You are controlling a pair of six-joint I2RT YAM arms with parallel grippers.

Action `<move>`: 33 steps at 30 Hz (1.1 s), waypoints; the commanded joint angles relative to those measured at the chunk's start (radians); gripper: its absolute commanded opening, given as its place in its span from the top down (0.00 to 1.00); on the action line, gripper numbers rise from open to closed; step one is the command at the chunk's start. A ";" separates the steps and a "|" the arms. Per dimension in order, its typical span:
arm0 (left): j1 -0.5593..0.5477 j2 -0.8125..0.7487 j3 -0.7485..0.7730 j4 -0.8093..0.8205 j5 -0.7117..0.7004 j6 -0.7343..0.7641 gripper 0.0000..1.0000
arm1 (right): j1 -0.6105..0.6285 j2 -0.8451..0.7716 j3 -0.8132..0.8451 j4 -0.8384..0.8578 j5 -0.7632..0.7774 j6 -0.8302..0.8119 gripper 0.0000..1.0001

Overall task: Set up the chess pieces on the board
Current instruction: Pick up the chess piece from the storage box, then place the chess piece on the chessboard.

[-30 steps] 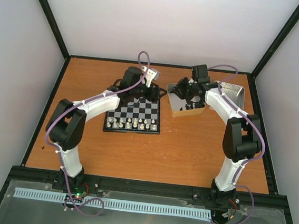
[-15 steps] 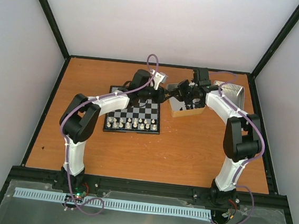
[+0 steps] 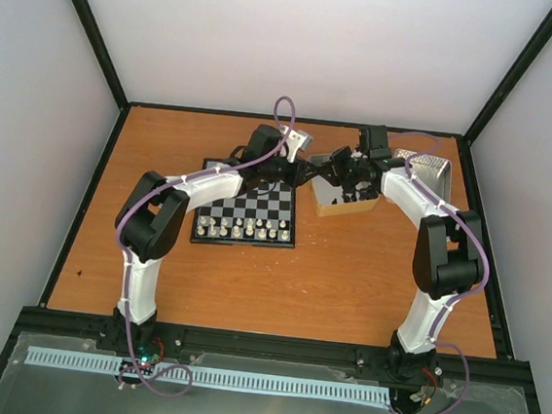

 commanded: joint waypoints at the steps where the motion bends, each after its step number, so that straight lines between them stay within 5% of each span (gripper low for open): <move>1: -0.005 0.005 0.014 0.000 0.011 0.007 0.74 | 0.004 -0.010 -0.005 0.001 -0.006 0.014 0.83; 4: -0.005 0.002 0.003 0.002 0.011 0.007 0.77 | 0.003 -0.008 -0.001 0.003 -0.006 0.017 0.83; 9: -0.005 0.007 0.016 -0.004 0.017 0.014 0.99 | 0.001 0.001 0.010 -0.009 0.003 -0.009 0.81; 20: 0.002 -0.069 0.023 -0.259 -0.170 0.169 0.99 | -0.001 0.029 0.093 -0.123 0.307 -0.383 0.80; 27: 0.094 -0.128 0.090 -0.642 -0.319 0.194 0.99 | 0.001 0.000 0.071 -0.135 0.369 -0.435 0.80; 33: 0.139 -0.127 0.107 -0.814 -0.432 0.177 0.99 | 0.002 0.000 0.052 -0.138 0.381 -0.437 0.80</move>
